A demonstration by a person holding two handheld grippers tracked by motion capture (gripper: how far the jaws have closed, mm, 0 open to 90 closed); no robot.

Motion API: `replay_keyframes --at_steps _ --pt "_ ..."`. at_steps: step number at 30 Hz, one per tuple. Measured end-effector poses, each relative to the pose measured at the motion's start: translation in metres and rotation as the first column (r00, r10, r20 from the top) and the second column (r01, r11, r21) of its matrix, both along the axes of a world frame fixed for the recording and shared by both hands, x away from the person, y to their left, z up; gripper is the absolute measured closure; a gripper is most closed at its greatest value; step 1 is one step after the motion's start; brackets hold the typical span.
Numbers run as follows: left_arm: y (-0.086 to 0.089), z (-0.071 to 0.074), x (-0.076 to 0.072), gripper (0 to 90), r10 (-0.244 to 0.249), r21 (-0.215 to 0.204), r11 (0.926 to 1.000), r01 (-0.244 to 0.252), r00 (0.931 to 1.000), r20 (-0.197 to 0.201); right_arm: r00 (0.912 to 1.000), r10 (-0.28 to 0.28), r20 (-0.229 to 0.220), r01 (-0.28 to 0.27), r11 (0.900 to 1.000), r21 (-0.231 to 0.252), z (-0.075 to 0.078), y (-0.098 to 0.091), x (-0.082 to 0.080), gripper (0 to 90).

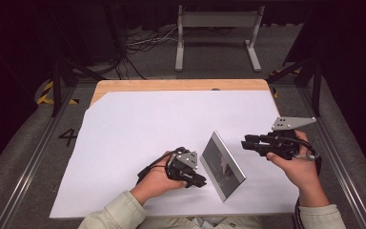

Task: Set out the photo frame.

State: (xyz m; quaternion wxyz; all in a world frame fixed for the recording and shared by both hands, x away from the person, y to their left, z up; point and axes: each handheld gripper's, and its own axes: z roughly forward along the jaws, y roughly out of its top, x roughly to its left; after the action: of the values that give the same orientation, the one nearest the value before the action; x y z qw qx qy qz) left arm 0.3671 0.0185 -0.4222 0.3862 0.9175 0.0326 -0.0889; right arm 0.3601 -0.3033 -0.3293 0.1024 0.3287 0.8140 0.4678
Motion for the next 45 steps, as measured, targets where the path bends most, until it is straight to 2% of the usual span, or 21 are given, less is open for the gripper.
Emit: replay_keyframes --at_steps 1,6,8,11,18,21,25,29,30,33,36,42,45 --pt "0.003 0.0 0.002 79.5 0.009 -0.003 1.0 -0.009 1.0 0.002 0.9999 -0.011 -0.004 0.011 0.9999 0.011 0.0 -0.001 0.0 62.6" --pt "0.017 0.003 0.009 78.8 0.056 -0.035 0.9978 -0.056 0.9984 -0.003 0.9998 -0.019 0.007 0.019 0.9998 0.005 0.0 -0.001 0.0 59.7" --pt "0.026 0.005 0.013 77.4 0.09 -0.044 0.9949 -0.09 0.9959 0.002 0.9995 -0.027 -0.014 0.027 0.9996 0.011 0.0 -0.002 0.0 57.1" --pt "0.031 0.006 0.016 75.7 0.109 -0.054 0.9926 -0.109 0.994 0.0 0.9995 -0.027 -0.017 0.027 0.9995 0.018 0.001 -0.002 0.001 56.1" --pt "0.052 0.01 0.024 73.5 0.187 -0.097 0.9772 -0.189 0.982 -0.029 0.9995 -0.023 -0.021 0.024 0.9993 0.028 0.004 -0.003 0.0 54.8" --pt "0.059 0.011 0.027 72.4 0.213 -0.064 0.9751 -0.212 0.9771 0.001 0.9996 -0.018 -0.024 0.018 0.9996 0.021 0.007 0.0 0.0 54.6" --pt "0.064 0.011 0.03 71.6 0.224 -0.063 0.9728 -0.223 0.9747 0.006 0.9995 -0.005 -0.032 0.006 0.9996 0.027 0.014 0.006 0.0 57.1" --pt "0.075 0.014 0.033 71.5 0.251 -0.072 0.9655 -0.25 0.968 0.004 0.9977 0.002 -0.068 0.0 0.9995 0.031 0.02 0.013 0.0 59.2" --pt "0.079 0.014 0.033 71.5 0.257 -0.074 0.9638 -0.256 0.9663 0.009 0.9957 0.001 -0.092 0.001 0.9998 0.019 0.023 0.017 0.002 59.1" --pt "0.087 0.014 0.033 71.3 0.272 -0.072 0.96 -0.271 0.9622 0.012 0.9937 -0.002 -0.112 0.003 1.0 0.008 0.025 0.021 0.004 58.8" --pt "0.092 0.013 0.029 70.8 0.277 -0.085 0.9573 -0.276 0.9607 0.002 0.9873 -0.016 -0.158 0.015 0.9999 -0.005 0.029 0.026 0.005 58.0" --pt "0.099 0.013 0.026 70.1 0.293 -0.088 0.9524 -0.292 0.9559 0.009 0.9791 -0.061 -0.194 0.051 0.9973 -0.053 0.041 0.032 0.006 57.6" --pt "0.1 0.013 0.026 70.0 0.299 -0.09 0.9505 -0.297 0.9543 0.006 0.9696 -0.091 -0.227 0.077 0.9944 -0.072 0.046 0.034 0.007 58.5"
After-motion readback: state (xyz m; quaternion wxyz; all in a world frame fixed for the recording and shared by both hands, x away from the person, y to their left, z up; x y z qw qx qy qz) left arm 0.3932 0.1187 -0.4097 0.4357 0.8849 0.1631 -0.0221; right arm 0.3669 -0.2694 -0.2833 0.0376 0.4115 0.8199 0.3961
